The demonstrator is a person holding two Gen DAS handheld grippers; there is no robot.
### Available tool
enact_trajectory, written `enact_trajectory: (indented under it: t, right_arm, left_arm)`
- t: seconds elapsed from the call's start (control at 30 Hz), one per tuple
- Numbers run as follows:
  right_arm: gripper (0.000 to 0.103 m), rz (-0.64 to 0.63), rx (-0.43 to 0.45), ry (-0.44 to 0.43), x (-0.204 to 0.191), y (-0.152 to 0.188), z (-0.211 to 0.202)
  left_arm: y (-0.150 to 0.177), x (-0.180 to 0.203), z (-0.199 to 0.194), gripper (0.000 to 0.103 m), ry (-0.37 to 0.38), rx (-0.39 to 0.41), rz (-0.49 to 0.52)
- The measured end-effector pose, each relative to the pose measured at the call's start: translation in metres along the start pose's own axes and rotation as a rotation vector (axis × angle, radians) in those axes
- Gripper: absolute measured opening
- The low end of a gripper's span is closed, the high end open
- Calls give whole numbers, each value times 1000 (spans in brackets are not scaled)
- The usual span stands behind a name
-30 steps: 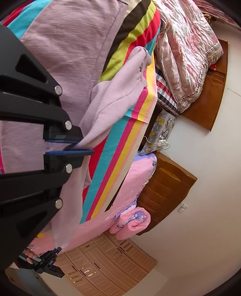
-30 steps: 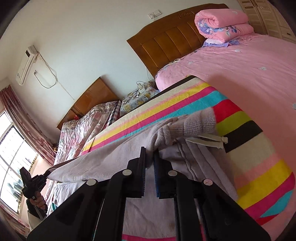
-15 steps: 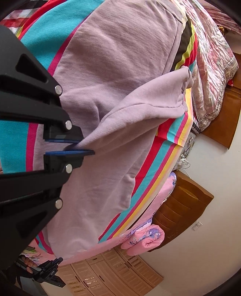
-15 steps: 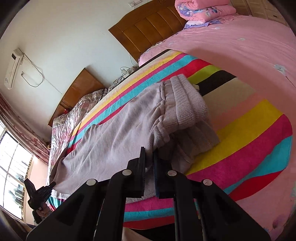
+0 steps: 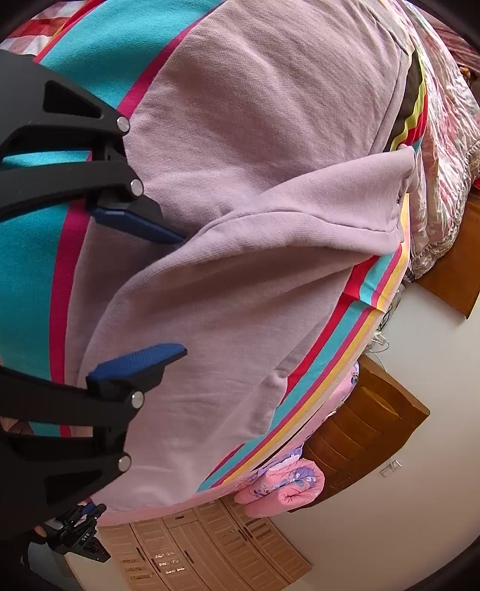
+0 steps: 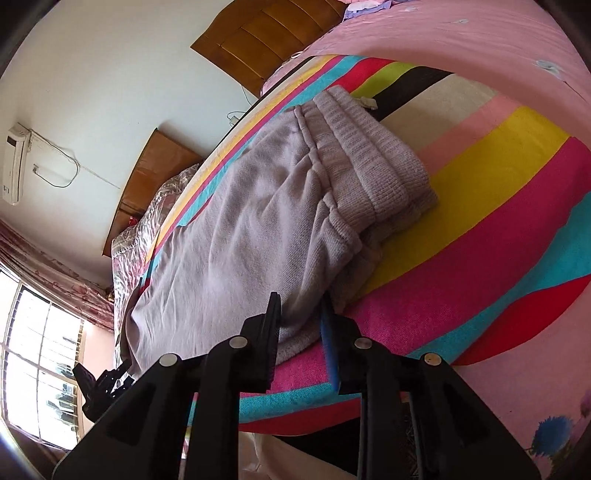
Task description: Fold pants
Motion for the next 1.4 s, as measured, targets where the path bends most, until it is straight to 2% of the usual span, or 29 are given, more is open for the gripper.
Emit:
enact_trajectory:
  t: [0.03,0.07,0.1,0.13,0.2,0.33,0.43,0.47,0.63,0.73,0.77,0.8,0.83,0.87,0.9,0.93,0.97,1.0,1.07,1.17,1.23,1.27,1.33,1.4]
  right_arm:
    - [24,-16,-7,-3,-4,2,3]
    - [24,-30,-5,8,-6,3,5]
    - [19,-37,2,21,-6,3,6]
    - [14,-41,7,31,-6,2,6]
    - [8,-69,24,39,-11,0,-1]
    - [6,-88,46,52,-19,-5,-13]
    - [6,-76,-6,98,-4,4,7]
    - [4,-75,7,84,-1,5,9]
    - [3,-84,-5,115,-5,0,7]
    - [3,-50,-9,112,-1,-1,12]
    - [3,-43,-13,108,-1,-2,12]
    - [6,-44,-23,106,-1,-2,12]
    - [10,-49,-51,104,-3,-1,10]
    - [26,-60,-101,109,-6,1,7]
    - [56,-80,-153,162,-7,4,1]
    - [67,-122,-183,193,-13,6,-7]
    - [68,-182,-176,199,-23,4,-17]
    - [68,-232,-148,200,-35,-1,-26]
    - [68,-289,-96,158,-65,-18,-30]
    - [68,-417,-72,45,-131,-41,6]
    - [69,-510,-101,1,-180,-45,51]
    - [68,-545,-135,-34,-202,-46,75]
    - [68,-618,-187,-76,-244,-42,122]
    - [68,-695,-234,-119,-286,-34,162]
  left_arm:
    - [1,2,2,55,1,-6,11]
    - [1,9,5,47,-6,-13,23]
    - [2,10,9,23,-16,-19,34]
    - [3,11,11,15,-31,-22,44]
    - [5,12,6,9,-35,-8,57]
    - [7,16,-15,9,-33,23,82]
    - [14,7,-4,9,-44,-14,78]
    - [17,2,1,9,-47,-27,68]
    - [20,11,-12,7,-47,24,93]
    - [27,6,-9,6,-42,10,84]
    - [30,1,-3,6,-37,-5,78]
    - [29,-3,-3,6,-4,18,71]
    - [28,-5,-3,9,13,14,64]
    - [26,-5,-6,13,23,9,71]
    - [23,-6,-12,29,18,13,87]
    - [19,-8,-21,42,-11,29,105]
    - [10,-13,-31,67,-44,60,117]
    - [-1,-19,-44,78,-77,103,114]
    - [-36,-27,-63,81,-126,175,108]
    - [-106,-13,-66,99,-165,245,164]
    - [-152,0,-39,99,-214,221,213]
    - [-174,3,-18,99,-244,185,214]
    - [-210,-1,28,97,-285,79,207]
    - [-229,-6,72,88,-364,-28,241]
Point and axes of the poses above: each gripper's, at about its wrist camera, not at the fingertips, and z roughly the way its jaws point, x to its right, y to its underside, the point moved 6 cm from there along z, roughly the way its jaws point, and after that the axes turned 1 degree about -x, right-handed, at the moved point
